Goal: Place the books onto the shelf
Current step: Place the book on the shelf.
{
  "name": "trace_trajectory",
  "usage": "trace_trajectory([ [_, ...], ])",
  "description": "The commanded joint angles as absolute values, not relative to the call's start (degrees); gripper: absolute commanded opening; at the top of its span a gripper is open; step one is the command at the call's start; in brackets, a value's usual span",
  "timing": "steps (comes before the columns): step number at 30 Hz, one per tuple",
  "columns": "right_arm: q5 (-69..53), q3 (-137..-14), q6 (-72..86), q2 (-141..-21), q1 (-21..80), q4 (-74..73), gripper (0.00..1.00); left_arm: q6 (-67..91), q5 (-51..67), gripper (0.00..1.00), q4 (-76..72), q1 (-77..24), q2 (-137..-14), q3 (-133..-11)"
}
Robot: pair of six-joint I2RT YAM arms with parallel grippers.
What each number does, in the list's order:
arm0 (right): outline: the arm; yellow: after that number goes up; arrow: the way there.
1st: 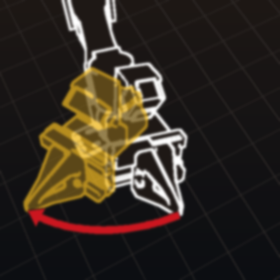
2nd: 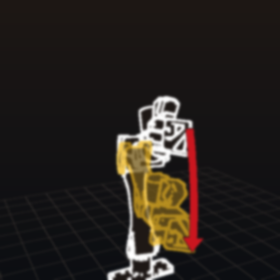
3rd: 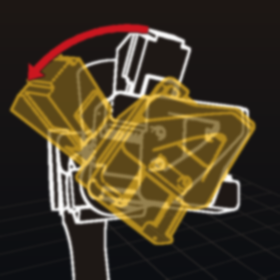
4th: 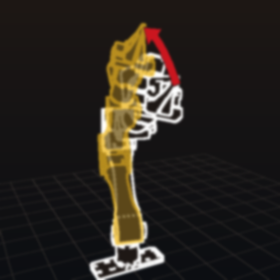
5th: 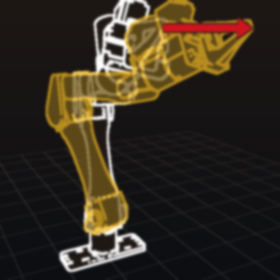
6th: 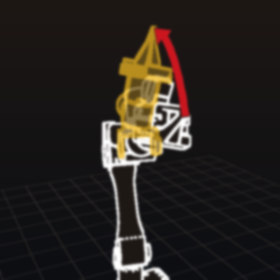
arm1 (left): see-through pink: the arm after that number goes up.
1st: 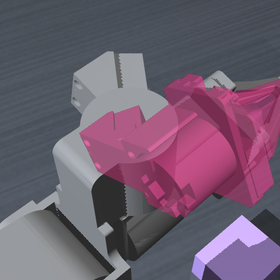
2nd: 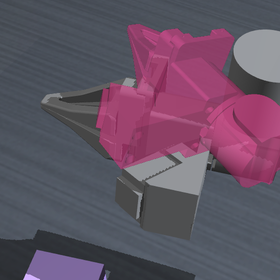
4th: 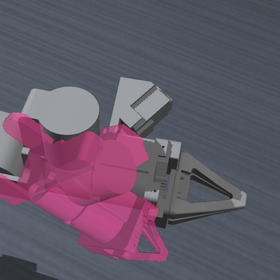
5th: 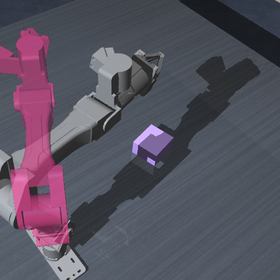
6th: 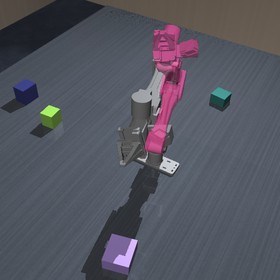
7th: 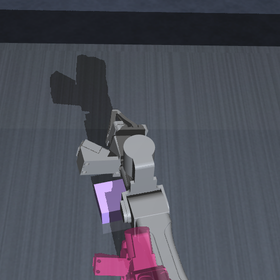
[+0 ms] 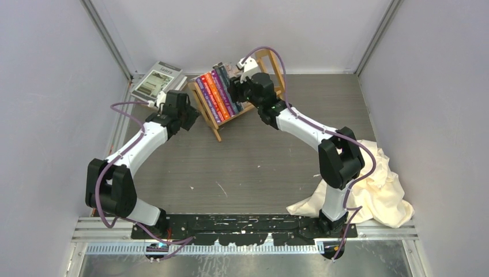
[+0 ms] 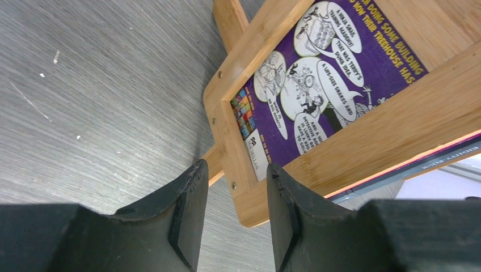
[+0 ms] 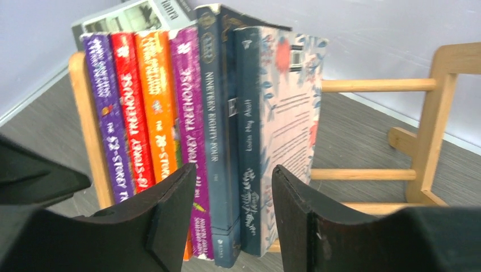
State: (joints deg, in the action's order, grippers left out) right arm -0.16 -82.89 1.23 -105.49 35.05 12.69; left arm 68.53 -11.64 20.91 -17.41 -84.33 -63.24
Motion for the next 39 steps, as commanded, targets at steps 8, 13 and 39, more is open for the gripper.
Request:
trace_trajectory([
  [8, 7.9, -88.5, 11.9, -104.4, 30.1, 15.3, 0.31, 68.5, -14.2, 0.43, 23.2, -17.4, -81.9, -65.6],
  [13, 6.9, -95.1, 17.7, -110.1, 27.4, 12.5, 0.23, 67.5, -13.5, 0.43, 21.8, -16.7, -82.0, -65.7],
  [39, -1.6, -121.7, 34.9, -137.4, 24.1, 2.1, 0.15, 59.5, -5.8, 0.43, 13.3, -14.2, -86.1, -68.1],
])
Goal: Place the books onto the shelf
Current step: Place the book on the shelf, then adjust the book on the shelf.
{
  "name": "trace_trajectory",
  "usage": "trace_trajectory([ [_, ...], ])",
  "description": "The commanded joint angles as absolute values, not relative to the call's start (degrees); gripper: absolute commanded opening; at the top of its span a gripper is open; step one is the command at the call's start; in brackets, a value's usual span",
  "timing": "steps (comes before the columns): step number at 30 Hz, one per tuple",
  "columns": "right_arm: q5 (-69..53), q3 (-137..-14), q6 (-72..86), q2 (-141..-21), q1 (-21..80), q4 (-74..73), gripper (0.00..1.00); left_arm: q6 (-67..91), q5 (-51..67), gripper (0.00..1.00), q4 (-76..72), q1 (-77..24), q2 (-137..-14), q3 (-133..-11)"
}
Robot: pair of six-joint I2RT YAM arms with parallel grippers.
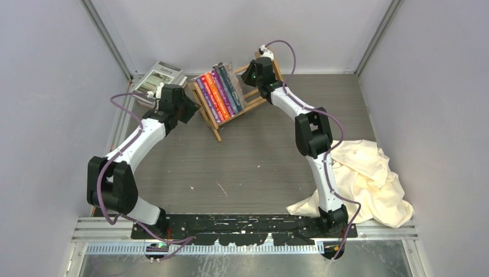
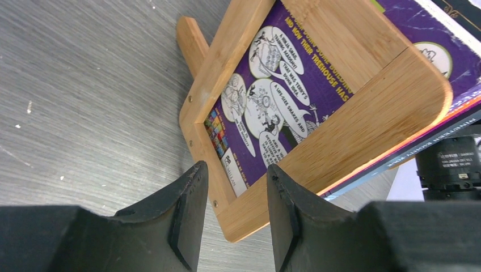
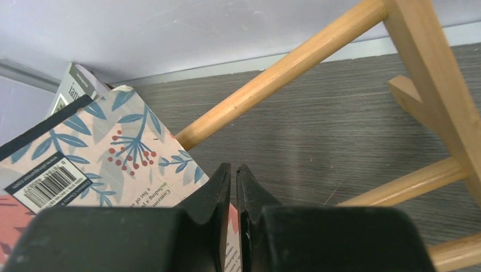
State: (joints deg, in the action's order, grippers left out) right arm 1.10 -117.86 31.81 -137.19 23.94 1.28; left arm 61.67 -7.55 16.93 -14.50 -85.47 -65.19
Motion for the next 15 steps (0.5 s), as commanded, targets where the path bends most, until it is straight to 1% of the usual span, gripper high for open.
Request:
trace_trajectory([
  [1, -1.9, -122.0, 35.2, -137.8, 24.2, 1.8, 0.15, 59.6, -5.4, 0.43, 13.2, -14.2, -86.3, -68.1],
  [15, -9.0, -130.6, 36.8, -143.7, 24.9, -5.8, 0.15, 59.3, -4.0, 0.43, 12.6, -14.2, -87.3, -68.4],
])
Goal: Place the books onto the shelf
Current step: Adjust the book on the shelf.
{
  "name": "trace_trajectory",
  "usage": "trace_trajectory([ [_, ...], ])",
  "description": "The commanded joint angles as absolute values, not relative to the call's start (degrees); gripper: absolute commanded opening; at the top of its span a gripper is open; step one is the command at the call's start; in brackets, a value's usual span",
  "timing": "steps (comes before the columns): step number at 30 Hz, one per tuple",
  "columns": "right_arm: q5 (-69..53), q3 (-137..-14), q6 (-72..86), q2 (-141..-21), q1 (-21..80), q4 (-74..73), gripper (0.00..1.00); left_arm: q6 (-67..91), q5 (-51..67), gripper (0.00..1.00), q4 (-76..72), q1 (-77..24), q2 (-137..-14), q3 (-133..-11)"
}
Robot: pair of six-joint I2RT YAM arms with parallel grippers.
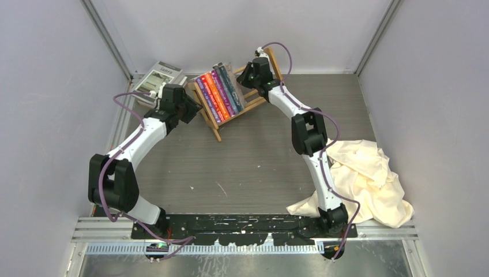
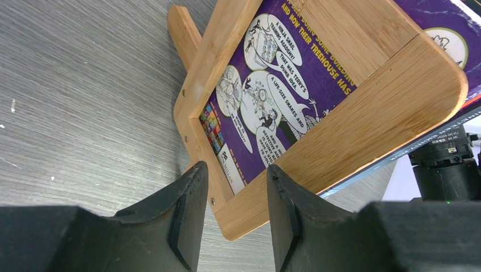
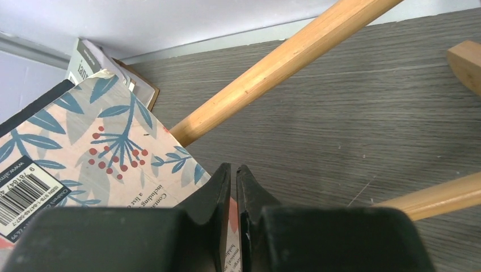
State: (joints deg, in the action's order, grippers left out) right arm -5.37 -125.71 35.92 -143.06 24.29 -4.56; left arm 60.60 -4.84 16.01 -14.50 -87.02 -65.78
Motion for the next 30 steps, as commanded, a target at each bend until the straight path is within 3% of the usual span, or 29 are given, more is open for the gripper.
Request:
trace_trajectory([
  [1, -10.0, -130.9, 37.0, -144.0, 25.0, -6.1, 0.15, 59.3, -4.0, 0.43, 12.5, -14.2, -87.3, -68.4],
  [30, -24.1, -133.9, 43.4, -146.0, 27.8, -8.4, 0.15, 59.1, -0.7, 0.43, 10.7, -14.2, -90.7, -70.4],
])
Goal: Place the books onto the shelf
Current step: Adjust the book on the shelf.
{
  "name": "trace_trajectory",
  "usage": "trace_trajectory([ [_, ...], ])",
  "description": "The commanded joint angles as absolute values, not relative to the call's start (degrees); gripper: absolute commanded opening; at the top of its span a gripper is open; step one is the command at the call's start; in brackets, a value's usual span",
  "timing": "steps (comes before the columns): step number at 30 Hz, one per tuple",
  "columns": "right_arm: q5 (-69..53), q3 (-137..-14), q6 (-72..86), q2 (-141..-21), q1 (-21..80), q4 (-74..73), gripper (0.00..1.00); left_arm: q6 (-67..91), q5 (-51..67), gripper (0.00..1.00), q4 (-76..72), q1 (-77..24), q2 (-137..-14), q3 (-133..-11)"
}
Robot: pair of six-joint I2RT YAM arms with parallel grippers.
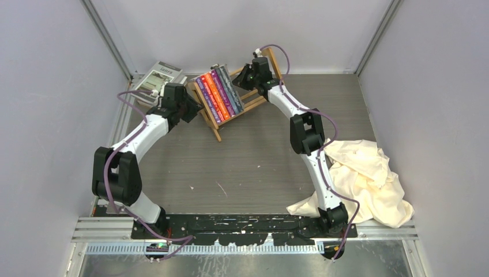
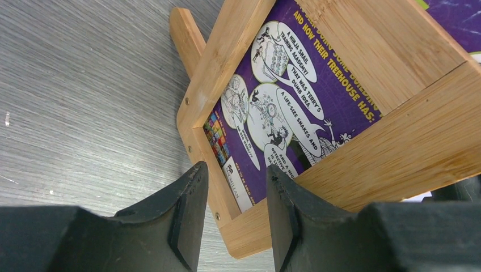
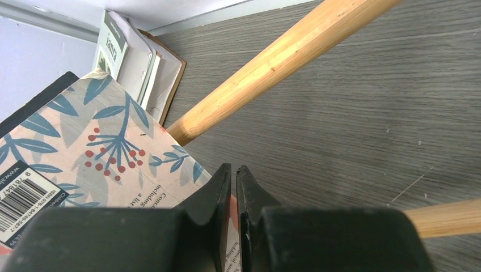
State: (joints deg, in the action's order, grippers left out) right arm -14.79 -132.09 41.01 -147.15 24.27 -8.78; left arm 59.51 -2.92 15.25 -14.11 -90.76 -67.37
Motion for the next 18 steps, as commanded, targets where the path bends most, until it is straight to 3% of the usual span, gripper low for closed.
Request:
trace_trajectory([
  [1, -24.3, -133.6, 43.5, -145.7, 27.9, -8.3, 0.15, 59.1, -0.6, 0.43, 10.7, -14.2, -90.8, -70.4],
  [18, -27.1, -132.7, 46.6, -143.9, 29.5, -7.6, 0.15, 60.1, -0.4, 0.43, 10.1, -14.2, -91.0, -70.4],
])
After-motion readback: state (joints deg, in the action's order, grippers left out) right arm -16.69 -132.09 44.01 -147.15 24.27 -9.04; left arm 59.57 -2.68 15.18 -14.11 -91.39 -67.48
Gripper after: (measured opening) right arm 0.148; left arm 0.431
